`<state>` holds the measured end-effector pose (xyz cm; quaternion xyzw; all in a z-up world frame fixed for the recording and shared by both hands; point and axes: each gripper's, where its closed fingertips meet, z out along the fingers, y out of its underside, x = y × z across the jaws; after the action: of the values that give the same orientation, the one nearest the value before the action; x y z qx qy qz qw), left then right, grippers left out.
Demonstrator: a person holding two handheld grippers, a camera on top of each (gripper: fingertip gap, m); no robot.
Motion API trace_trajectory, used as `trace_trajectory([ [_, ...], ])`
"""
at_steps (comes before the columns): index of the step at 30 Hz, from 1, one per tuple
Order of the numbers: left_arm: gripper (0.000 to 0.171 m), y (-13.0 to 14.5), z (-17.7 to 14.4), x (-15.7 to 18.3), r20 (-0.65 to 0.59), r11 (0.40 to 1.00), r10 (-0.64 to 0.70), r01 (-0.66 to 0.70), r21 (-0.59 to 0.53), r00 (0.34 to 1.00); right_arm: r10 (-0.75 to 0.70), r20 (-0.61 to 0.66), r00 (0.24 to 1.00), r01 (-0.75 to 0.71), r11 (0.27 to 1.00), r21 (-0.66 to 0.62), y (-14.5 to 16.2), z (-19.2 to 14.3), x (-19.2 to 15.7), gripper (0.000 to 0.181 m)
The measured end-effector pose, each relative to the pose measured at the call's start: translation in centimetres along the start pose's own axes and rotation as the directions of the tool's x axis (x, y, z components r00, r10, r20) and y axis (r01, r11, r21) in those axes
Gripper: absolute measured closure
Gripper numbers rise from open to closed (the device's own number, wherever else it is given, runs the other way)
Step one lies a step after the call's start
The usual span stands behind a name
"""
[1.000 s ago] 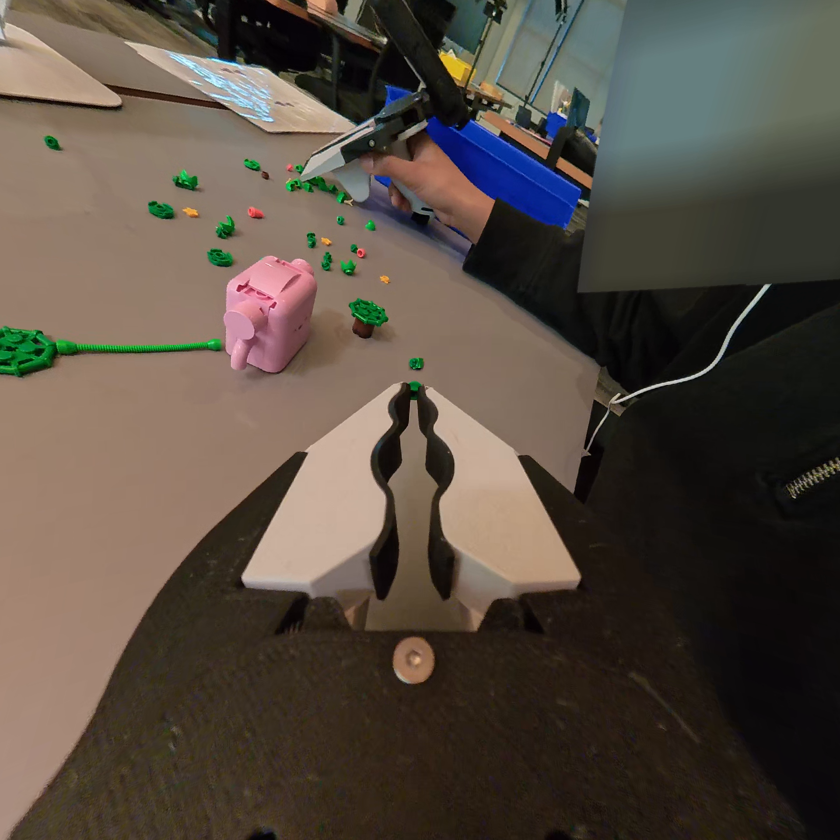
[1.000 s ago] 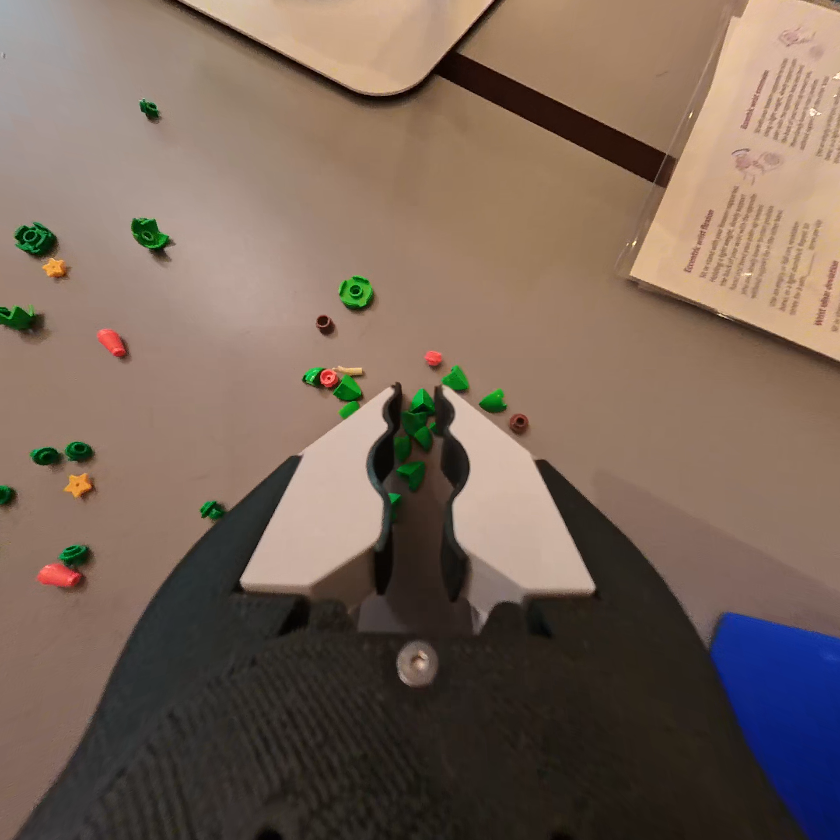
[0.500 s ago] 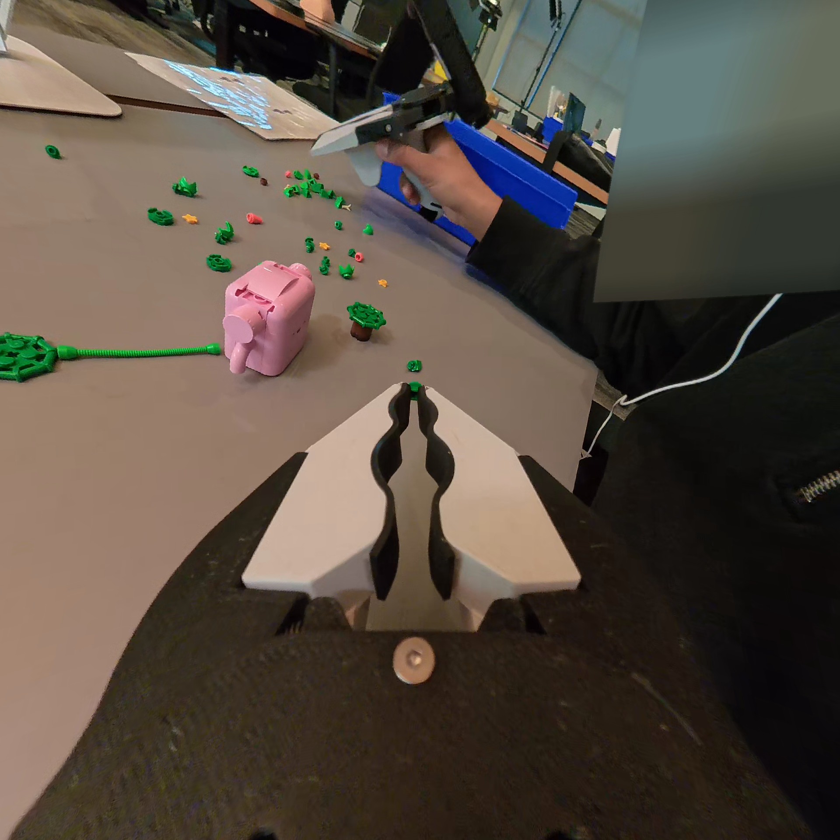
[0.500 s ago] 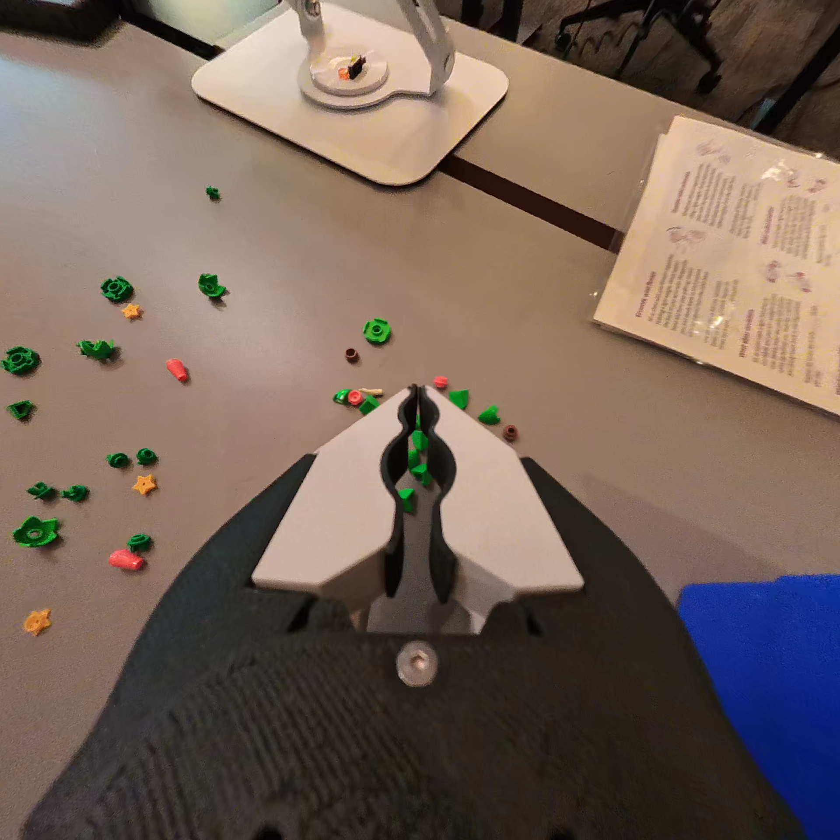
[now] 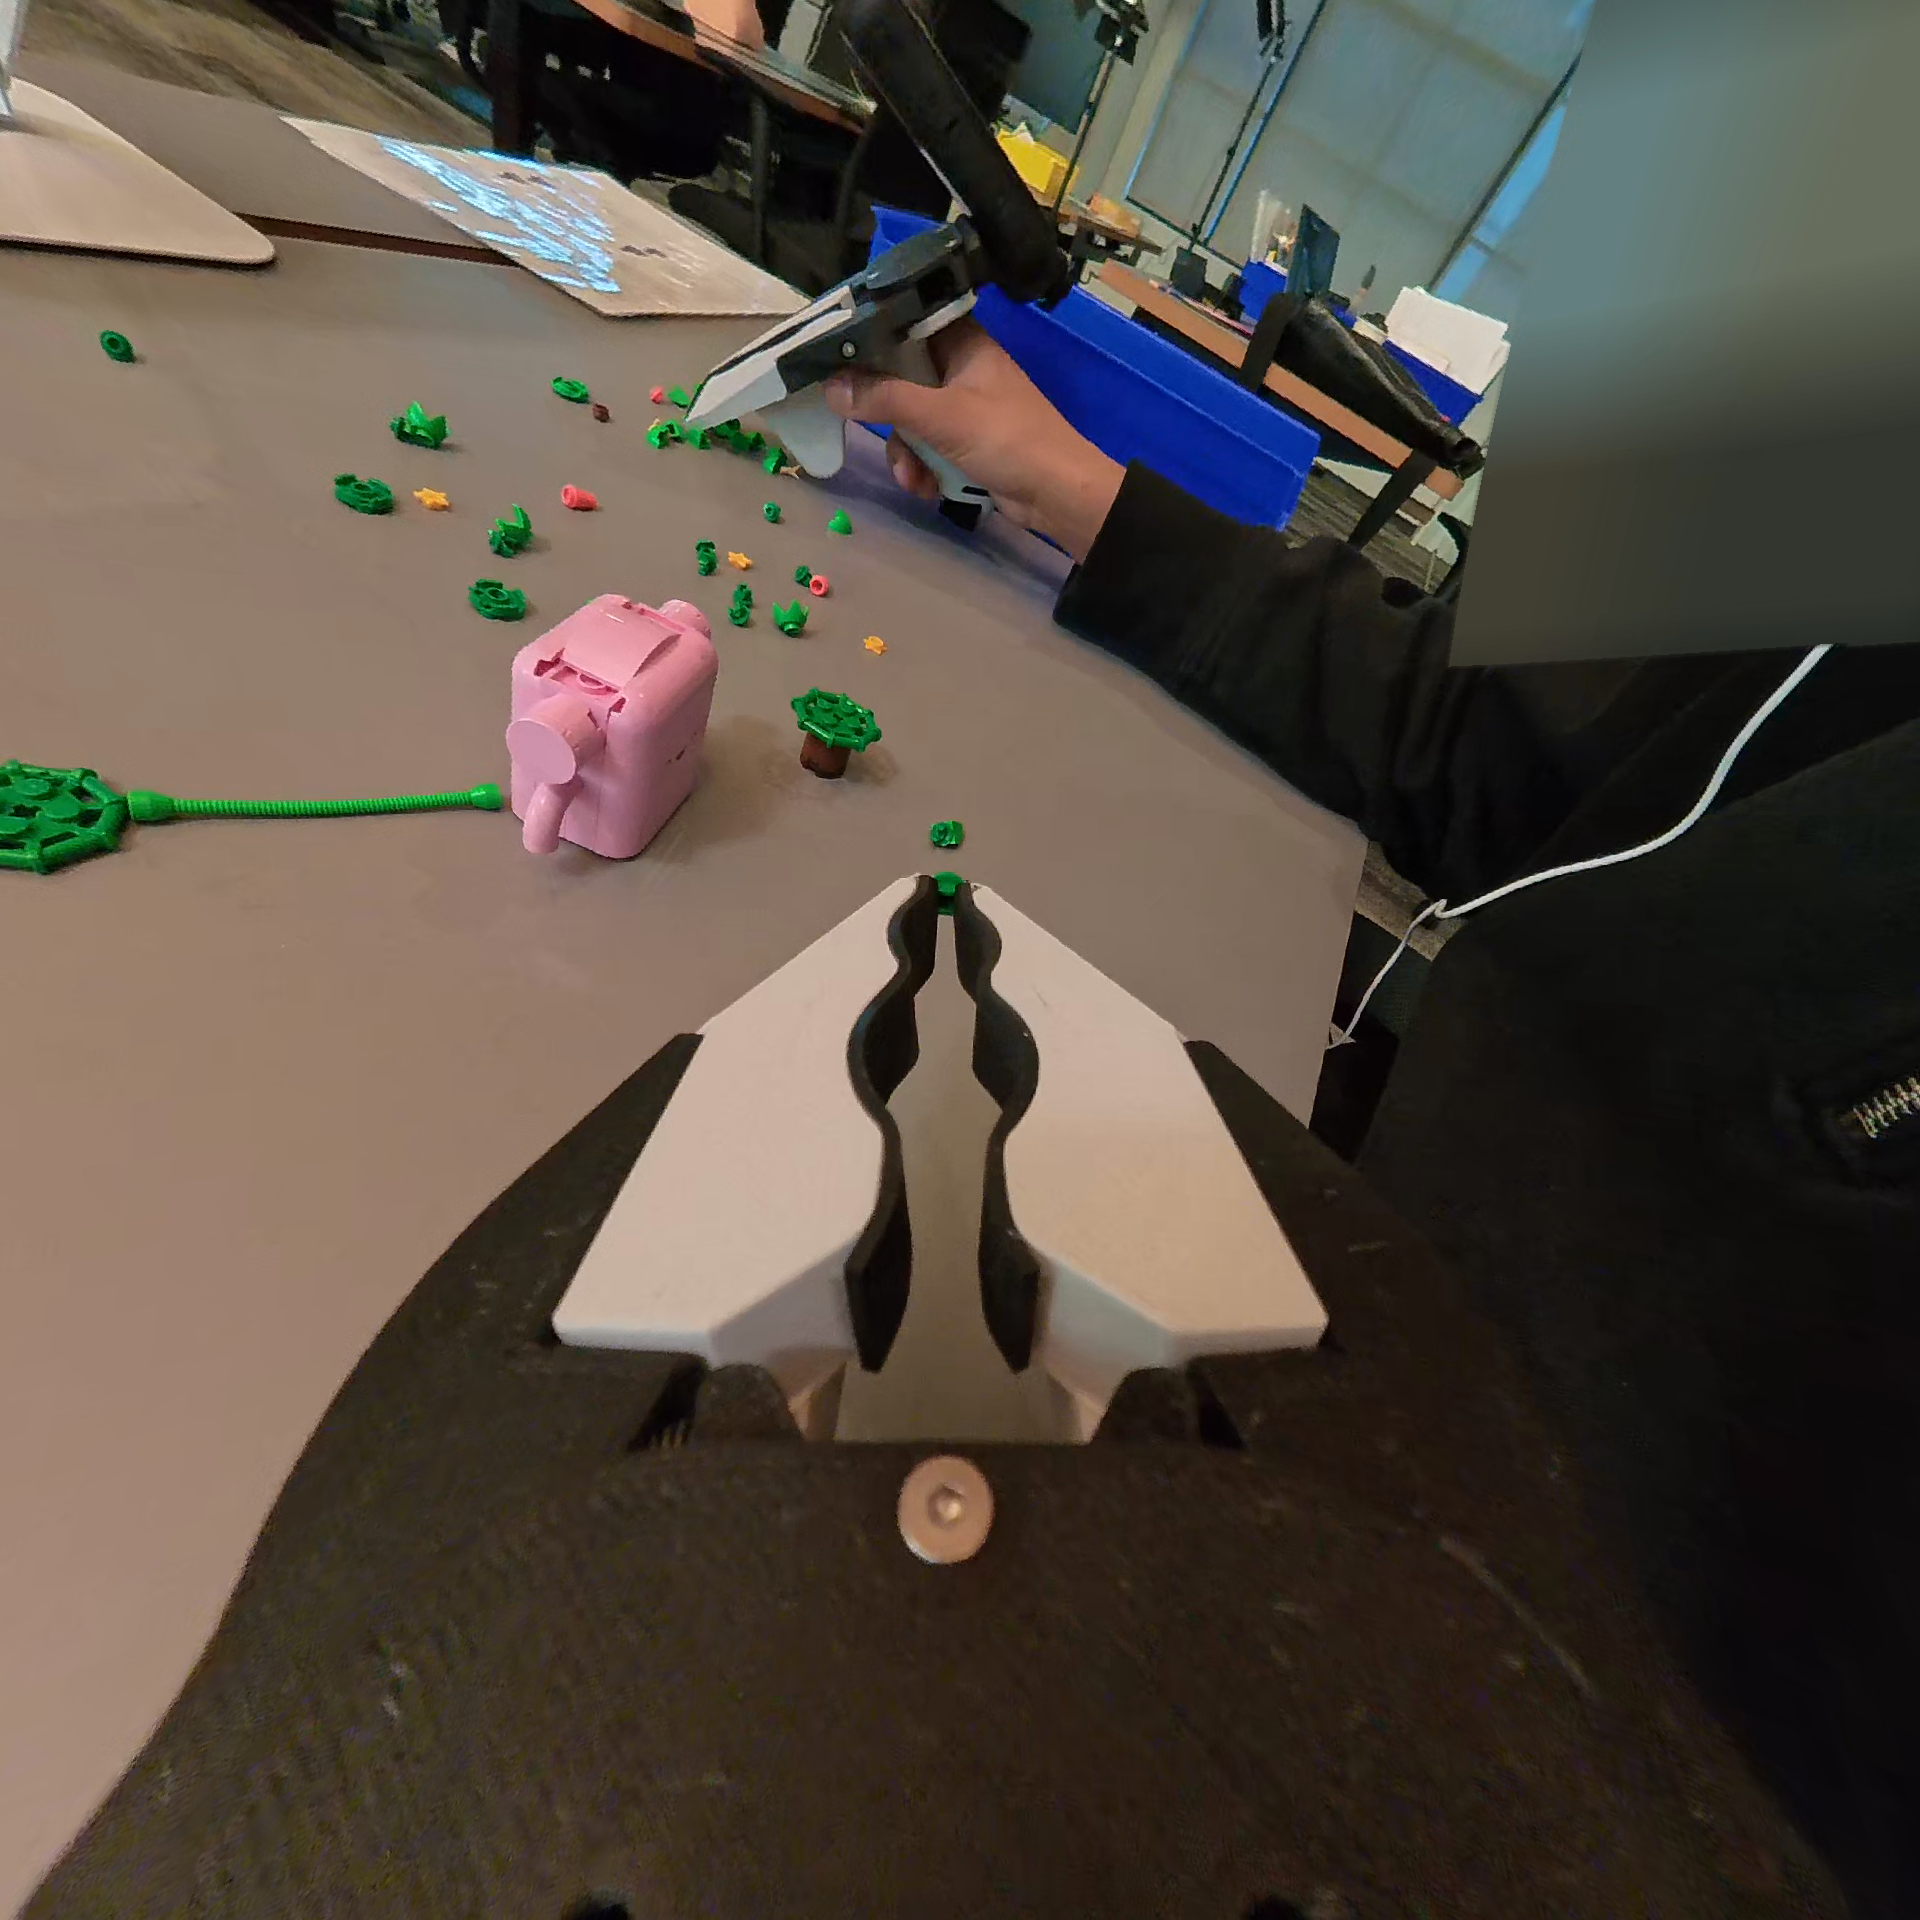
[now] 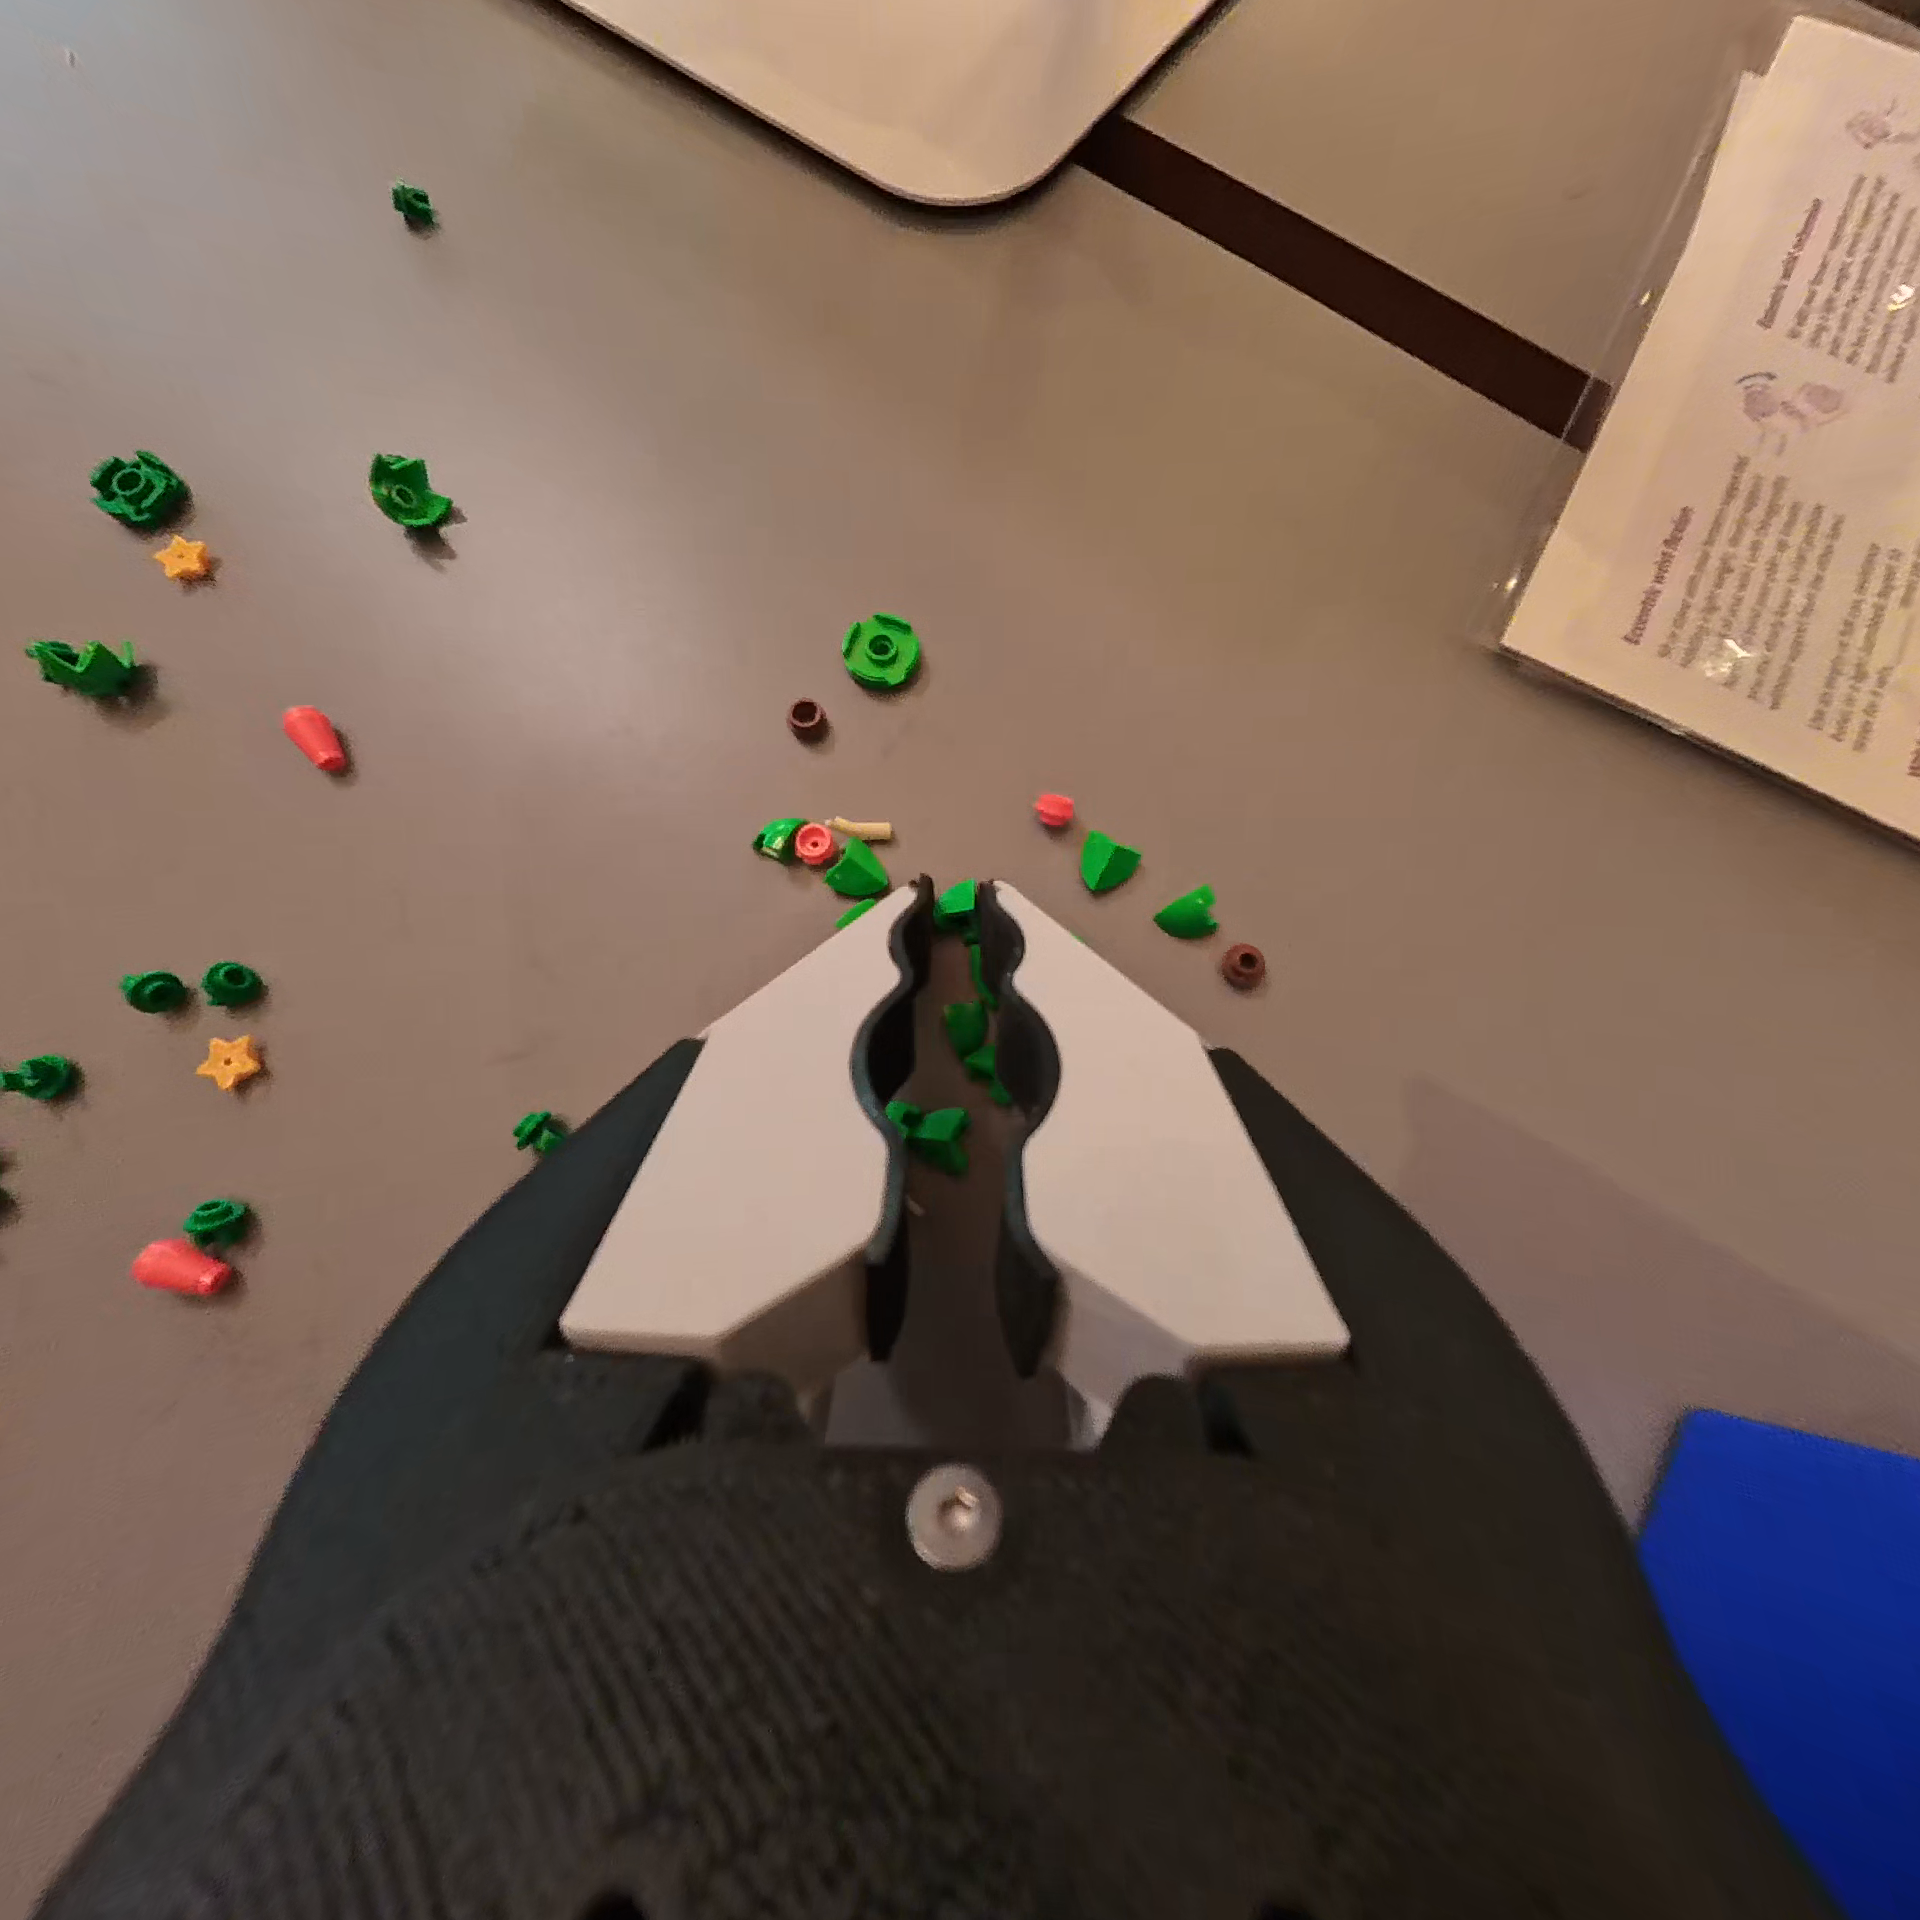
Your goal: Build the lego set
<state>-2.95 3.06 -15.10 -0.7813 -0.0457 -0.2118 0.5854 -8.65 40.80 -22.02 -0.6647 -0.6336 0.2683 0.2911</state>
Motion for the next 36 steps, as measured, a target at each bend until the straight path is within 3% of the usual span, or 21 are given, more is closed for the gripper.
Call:
trace_trajectory([
  [5, 0.171, 0.0, 0.0, 0.0, -0.001, 1.0, 0.001, -0.001, 0.001, 1.0, -0.006, 0.022, 1.0, 0.005, 0.999, 0.032, -0.5, -0.6, -0.8, 0.175],
  [9, 0.171, 0.0, -0.1, 0.0, 0.002, 1.0, 0.005, -0.005, 0.004, 1.0, -0.09, 0.066, 0.994, 0.082, 0.991, 0.108, -1.9, -3.7, -4.5, 0.175],
  [12, 0.171, 0.0, 0.0, 0.0, 0.005, 1.0, 0.004, -0.005, 0.002, 1.0, -0.224, 0.098, 0.97, 0.208, 0.966, 0.154, -2.0, -6.3, -10.8, 0.175],
  [16, 0.171, 0.0, 0.0, -0.1, 0.014, 1.0, 0.011, -0.011, 0.003, 1.0, -0.297, 0.328, 0.897, 0.24, 0.949, 0.204, 0.9, -9.2, -23.6, 0.175],
  [20, 0.171, -0.4, -0.3, 0.1, 0.027, 0.999, 0.035, -0.036, 0.03, 0.999, -0.377, 0.334, 0.864, 0.349, 0.926, 0.143, 5.5, -10.9, -29.3, 0.175],
  [24, 0.171, -0.2, -0.2, 0.3, 0.029, 0.998, 0.059, -0.06, 0.017, 0.998, -0.289, 0.367, 0.884, 0.29, 0.956, 0.053, 9.4, -11.4, -30.7, 0.175],
  [28, 0.171, 0.0, -0.1, 0.7, 0.029, 0.998, 0.064, -0.064, 0.013, 0.998, -0.175, 0.413, 0.894, 0.173, 0.984, 0.044, 10.2, -11.6, -31.8, 0.175],
  [33, 0.171, 0.0, -0.2, 0.9, 0.044, 0.996, 0.083, -0.084, 0.017, 0.996, -0.259, 0.295, 0.92, 0.25, 0.966, 0.07, 10.1, -11.3, -31.7, 0.173],
  [36, 0.171, 0.0, -0.2, 1.0, 0.05, 0.995, 0.099, -0.099, 0.015, 0.994, -0.265, 0.292, 0.919, 0.261, 0.964, 0.056, 10.3, -11.6, -31.8, 0.161],
])
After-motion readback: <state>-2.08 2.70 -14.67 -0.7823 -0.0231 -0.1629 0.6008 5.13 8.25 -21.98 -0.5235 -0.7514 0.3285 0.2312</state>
